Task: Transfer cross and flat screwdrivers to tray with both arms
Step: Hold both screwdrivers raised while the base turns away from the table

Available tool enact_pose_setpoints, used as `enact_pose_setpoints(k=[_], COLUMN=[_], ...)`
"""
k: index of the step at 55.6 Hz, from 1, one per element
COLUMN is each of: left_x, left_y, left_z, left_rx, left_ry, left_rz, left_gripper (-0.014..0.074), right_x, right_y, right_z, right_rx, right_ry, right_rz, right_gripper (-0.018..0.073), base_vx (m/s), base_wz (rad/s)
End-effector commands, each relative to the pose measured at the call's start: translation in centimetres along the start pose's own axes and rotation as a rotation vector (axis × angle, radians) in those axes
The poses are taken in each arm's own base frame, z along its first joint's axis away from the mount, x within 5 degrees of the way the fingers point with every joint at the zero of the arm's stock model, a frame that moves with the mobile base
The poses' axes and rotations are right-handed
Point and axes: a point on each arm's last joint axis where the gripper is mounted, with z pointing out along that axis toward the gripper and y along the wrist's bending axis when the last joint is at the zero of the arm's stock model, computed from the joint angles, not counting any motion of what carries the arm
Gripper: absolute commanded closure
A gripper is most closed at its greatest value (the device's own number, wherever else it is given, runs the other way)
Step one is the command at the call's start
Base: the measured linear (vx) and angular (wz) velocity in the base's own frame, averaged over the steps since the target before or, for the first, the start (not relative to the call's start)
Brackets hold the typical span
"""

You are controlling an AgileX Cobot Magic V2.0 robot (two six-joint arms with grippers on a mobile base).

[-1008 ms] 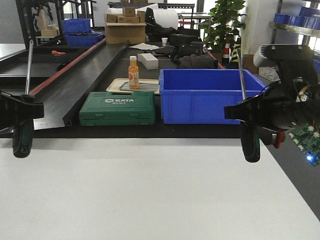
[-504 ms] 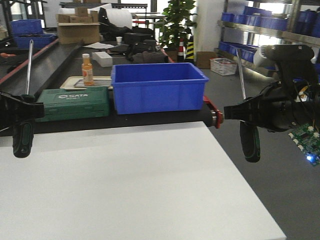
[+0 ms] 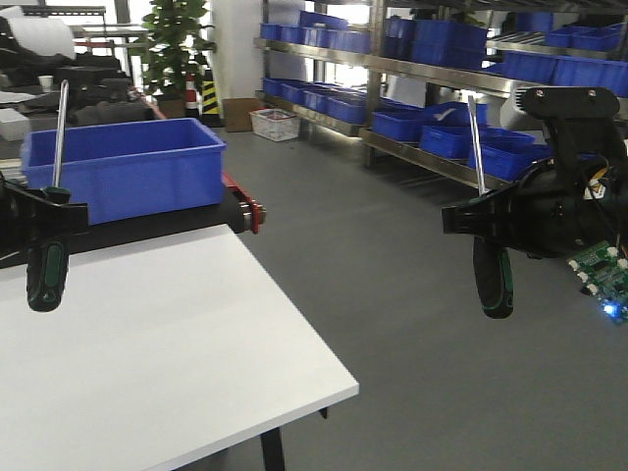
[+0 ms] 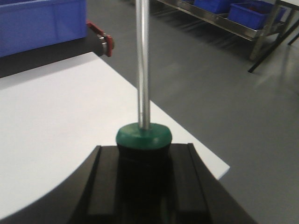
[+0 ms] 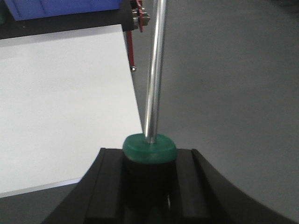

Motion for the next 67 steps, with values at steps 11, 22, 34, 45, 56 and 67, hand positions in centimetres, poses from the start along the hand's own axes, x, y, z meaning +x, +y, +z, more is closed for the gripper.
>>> enact_pose_setpoints(k=[11,22,34,45,56,67], left_x=[-2.32,-2.32,-2.32,-2.32,-2.32,-2.32], left_y=[-0.45,-0.45,-0.45,-0.45,-0.45,-0.45], left_z=[-1.79,-1.79,-1.79,-1.79,-1.79,-1.79], left_rx=[0.003,0.003,0.003,0.003,0.003,0.003], left_ry=[-0.152,-0.152,-0.152,-0.152,-0.152,-0.152], left_rz=[-0.015,-0.015,-0.015,-0.015,-0.015,-0.015], left_gripper=[0.0596,0.0596,0.0596,0.0596,0.0596,0.0596], right_x=[-2.40,-2.41,-2.40,-2.40,-2.40,-2.40], right_y=[0.16,0.16,0.16,0.16,0.16,0.16], right_z=[-2.23,-2.23,-2.23,-2.23,-2.23,-2.23], right_rx=[-0.004,-0.004,-0.004,-0.004,-0.004,-0.004], right_ry=[-0.172,-0.173,-0.173,-0.173,-0.173,-0.173], right_rz=[-0.002,-0.002,-0.002,-0.002,-0.002,-0.002], right_gripper=[0.0567,0.0567,0.0567,0.0567,0.0567,0.0567], base_vx=[-0.08,-0.03,0.03,0.11,0.18,0.22], base_wz=[-0.56,-0.63,-0.66,-0.62,-0.64,-0.67])
